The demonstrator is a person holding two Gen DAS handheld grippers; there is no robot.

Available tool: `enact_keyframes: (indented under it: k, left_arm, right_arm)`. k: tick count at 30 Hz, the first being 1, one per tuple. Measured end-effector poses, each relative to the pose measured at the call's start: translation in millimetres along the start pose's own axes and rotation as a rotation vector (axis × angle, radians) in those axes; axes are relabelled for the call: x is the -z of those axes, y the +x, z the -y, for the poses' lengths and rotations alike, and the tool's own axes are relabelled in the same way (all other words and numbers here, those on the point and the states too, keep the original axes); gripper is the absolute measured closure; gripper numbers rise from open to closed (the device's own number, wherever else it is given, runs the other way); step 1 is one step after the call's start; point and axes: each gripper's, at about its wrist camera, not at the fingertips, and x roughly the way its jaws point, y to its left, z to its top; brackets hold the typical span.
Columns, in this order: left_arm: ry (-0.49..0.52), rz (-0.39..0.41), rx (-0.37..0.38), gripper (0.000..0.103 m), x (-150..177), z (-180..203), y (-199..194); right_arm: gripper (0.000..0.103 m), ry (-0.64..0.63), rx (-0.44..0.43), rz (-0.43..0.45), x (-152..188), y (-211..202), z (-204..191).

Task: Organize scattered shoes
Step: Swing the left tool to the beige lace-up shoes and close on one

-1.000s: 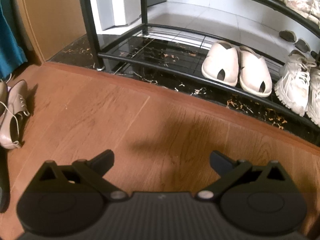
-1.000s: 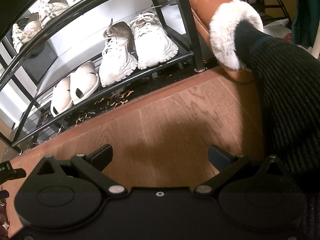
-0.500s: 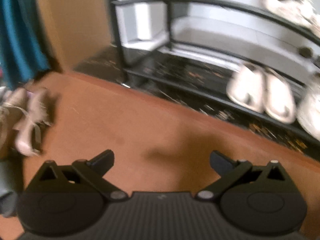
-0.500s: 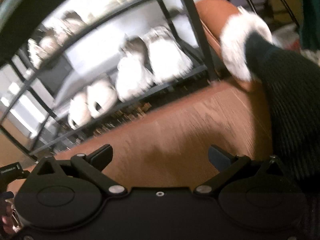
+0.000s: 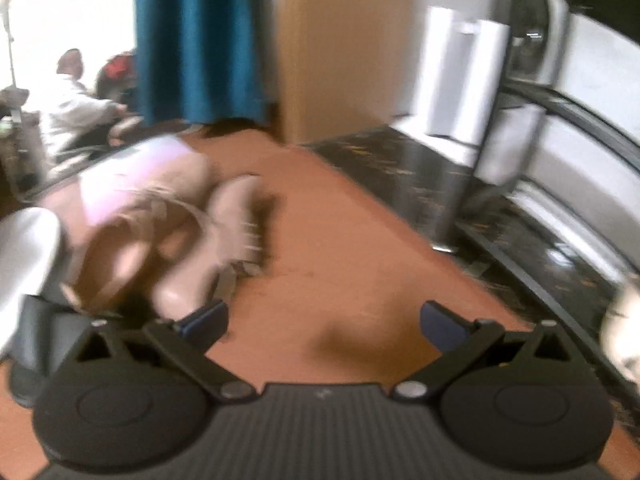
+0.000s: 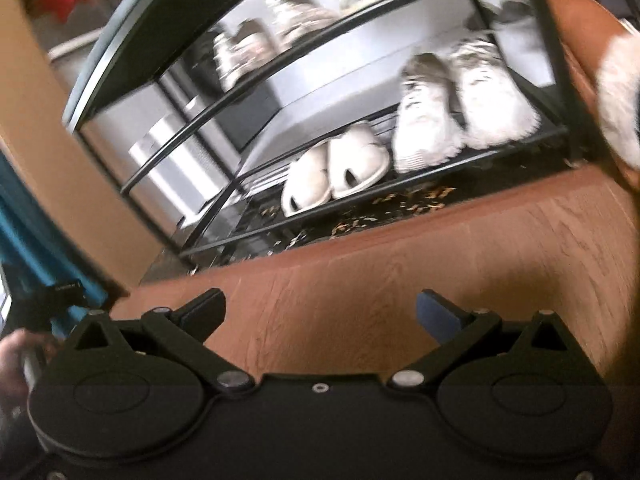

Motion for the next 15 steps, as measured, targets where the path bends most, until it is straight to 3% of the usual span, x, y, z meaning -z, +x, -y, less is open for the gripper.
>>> enact_keyframes:
  k: [9,13,15]
  left_arm:
    - [0.041,0.035,-0.204,0.001,-25.3,-75.9,58.8]
    - [0.054,0.044,-0.170,0.001,-24.0,-97.8,69.1]
    - [0.123,0.065,-0.153,0.001,-20.6,-103.6,75.3]
  right_arm:
    - [0.000,0.214,-0.089,-0.072,26.1,30.7,-24.2]
    - [0.000,0.119,-0.114,-0.124,35.4,38.5,-39.6]
    - [0.000,0.106,-0.089,-0.158,38.2,41.0,-38.1]
